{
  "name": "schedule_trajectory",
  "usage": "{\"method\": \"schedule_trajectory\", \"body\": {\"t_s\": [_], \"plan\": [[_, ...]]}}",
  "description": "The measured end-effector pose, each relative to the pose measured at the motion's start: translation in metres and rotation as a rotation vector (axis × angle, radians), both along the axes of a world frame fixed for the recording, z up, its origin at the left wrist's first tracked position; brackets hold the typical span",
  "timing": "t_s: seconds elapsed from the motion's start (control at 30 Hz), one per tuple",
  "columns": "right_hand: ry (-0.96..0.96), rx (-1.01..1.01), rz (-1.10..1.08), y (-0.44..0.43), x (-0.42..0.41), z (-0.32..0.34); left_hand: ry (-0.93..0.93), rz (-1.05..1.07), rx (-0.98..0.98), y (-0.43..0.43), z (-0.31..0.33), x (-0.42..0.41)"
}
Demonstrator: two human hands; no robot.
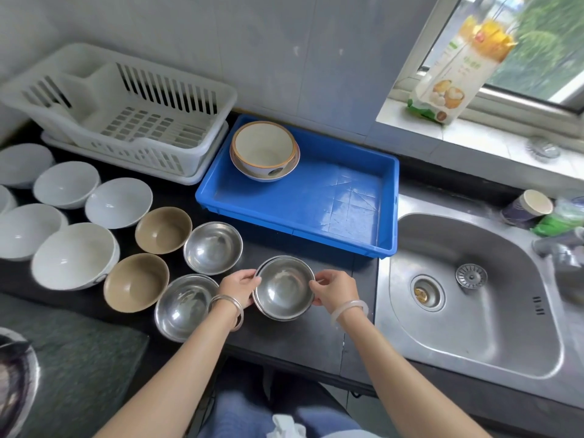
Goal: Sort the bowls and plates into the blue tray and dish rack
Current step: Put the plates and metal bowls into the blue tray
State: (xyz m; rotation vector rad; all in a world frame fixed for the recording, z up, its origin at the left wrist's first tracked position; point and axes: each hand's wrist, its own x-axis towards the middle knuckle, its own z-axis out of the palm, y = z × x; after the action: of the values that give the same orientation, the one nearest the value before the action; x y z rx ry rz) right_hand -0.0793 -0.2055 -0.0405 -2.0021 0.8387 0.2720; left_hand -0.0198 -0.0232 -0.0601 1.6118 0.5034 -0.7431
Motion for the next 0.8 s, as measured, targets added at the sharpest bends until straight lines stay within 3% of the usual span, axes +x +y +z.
{"method": "schedule_trajectory", "body": {"t_s": [0.3, 0.57, 0.8], "plan": [[-0.043, 0.023, -0.105, -0.005, -0.007, -0.020, 0.036, -0.023, -0.031, 0.003, -0.002, -0.001], [0.029, 0.507, -0.308, -0.006, -0.008, -0.036, 0.090, 0.041, -0.089, 0.001, 0.005, -0.003], [-0.068, 0.492, -0.344, -0.013, 0.004, -0.018, 0.041, -0.007, -0.083, -0.004, 0.027, 0.011]]}}
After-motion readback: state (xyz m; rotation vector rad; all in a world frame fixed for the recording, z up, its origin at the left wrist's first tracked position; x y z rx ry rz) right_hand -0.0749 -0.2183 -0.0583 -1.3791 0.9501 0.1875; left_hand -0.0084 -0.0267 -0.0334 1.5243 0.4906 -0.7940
